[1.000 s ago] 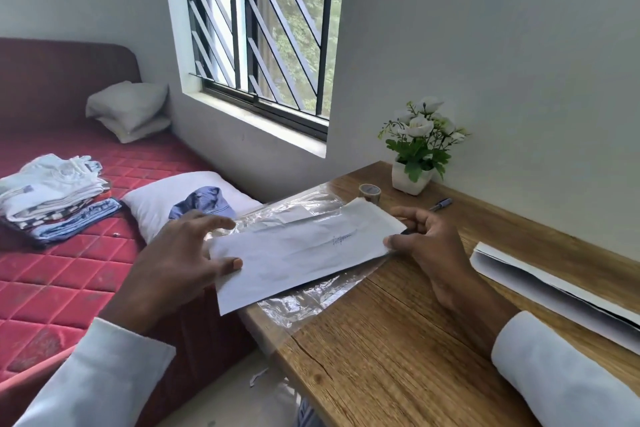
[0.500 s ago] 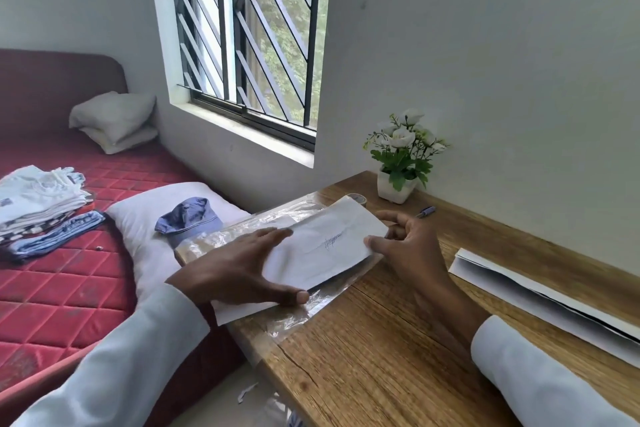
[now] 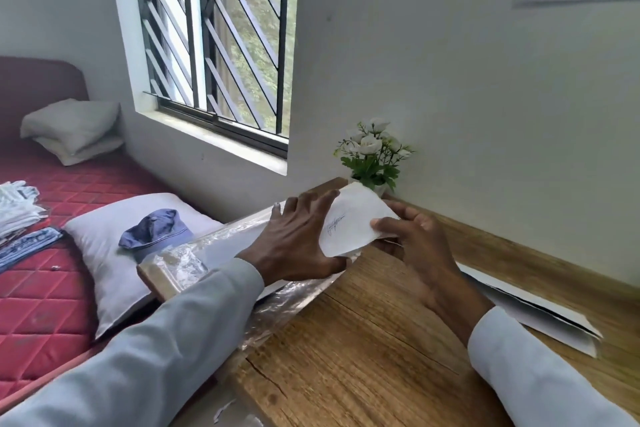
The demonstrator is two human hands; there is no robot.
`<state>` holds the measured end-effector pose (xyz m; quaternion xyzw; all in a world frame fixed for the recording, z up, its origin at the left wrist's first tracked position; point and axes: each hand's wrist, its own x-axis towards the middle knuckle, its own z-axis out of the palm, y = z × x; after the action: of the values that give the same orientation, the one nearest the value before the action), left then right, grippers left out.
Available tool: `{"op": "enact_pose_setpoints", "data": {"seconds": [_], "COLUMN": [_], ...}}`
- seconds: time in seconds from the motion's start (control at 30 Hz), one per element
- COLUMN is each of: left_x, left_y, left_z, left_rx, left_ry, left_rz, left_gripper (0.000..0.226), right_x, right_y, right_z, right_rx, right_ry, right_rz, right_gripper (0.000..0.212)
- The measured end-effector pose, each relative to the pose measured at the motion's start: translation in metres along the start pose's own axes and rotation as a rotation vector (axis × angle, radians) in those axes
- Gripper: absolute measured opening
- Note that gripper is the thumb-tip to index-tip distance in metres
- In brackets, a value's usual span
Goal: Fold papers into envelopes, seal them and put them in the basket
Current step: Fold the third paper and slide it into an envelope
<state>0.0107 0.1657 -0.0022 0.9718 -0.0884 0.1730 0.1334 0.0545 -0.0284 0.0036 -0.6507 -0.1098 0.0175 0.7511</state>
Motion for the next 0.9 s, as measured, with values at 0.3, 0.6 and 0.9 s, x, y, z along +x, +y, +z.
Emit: {"op": "enact_pose_setpoints", "data": {"seconds": [0.3, 0.6, 0.9], "left_x": [0.033, 0.068, 0.08], "left_y": [0.041, 0.109, 0.121], "left_z": [-0.007, 0.022, 0.055], "left_rx": [0.116, 0.1, 0.029], "left_ry": [0.234, 0.26, 0.185], "left_rz": [0.318, 0.652, 0.618], "left_gripper": [0.111, 0.111, 0.129], "right_x": [-0.013, -0.035, -0.039], "right_y": [-0.046, -0.067, -0.061], "right_z": [-0.052, -0.126, -0.175], "right_rx": [-0.215, -0.278, 0.0], "right_ry": [0.049, 0.176, 0.161], "right_rz": [-0.082, -0.022, 0.06], "right_gripper": [0.022, 0.029, 0.04]}}
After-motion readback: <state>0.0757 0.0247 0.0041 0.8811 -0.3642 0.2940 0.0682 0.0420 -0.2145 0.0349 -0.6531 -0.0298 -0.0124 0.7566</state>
